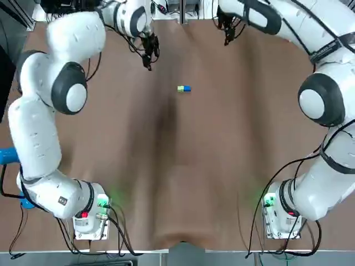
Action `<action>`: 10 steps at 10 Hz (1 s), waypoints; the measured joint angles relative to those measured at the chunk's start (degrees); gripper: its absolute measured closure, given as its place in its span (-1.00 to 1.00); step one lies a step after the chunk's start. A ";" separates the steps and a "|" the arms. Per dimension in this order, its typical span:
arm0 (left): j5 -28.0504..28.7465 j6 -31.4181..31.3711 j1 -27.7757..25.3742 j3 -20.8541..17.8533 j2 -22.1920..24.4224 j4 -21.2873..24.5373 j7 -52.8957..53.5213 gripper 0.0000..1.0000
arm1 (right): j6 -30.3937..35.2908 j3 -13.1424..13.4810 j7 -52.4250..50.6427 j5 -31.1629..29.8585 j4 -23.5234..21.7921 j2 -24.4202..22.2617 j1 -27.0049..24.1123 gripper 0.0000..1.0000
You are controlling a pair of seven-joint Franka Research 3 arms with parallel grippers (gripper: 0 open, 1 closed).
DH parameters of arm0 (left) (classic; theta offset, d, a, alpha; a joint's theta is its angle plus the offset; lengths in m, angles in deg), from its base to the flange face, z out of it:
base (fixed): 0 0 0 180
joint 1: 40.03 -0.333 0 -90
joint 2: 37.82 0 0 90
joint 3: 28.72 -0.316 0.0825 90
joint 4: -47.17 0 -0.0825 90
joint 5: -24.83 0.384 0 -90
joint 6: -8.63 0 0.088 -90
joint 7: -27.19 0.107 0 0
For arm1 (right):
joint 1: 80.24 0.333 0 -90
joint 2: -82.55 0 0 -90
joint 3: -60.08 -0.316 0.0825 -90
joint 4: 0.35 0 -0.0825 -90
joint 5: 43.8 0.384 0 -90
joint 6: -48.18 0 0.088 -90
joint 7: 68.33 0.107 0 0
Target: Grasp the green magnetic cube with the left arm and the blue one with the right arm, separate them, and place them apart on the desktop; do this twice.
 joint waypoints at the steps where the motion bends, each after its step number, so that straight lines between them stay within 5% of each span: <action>1: -1.90 -2.57 1.28 0.02 -1.71 -0.03 -3.32 -1.00 | 0.04 -0.01 2.60 0.58 -0.04 0.37 0.45 -0.92; 4: -5.28 -8.41 5.90 0.02 -5.34 -0.04 -13.99 -0.90 | -3.50 -0.04 9.22 1.42 -0.30 4.81 3.32 -0.92; 8: -5.47 -14.12 9.72 -0.10 -9.34 0.12 -21.31 -0.85 | -18.77 -0.05 18.60 5.03 -0.34 13.65 7.28 -0.95; 10: -5.47 -16.12 10.36 -0.21 -10.27 0.17 -22.28 -0.59 | -24.06 -0.06 21.58 5.99 -0.33 16.61 8.65 -0.95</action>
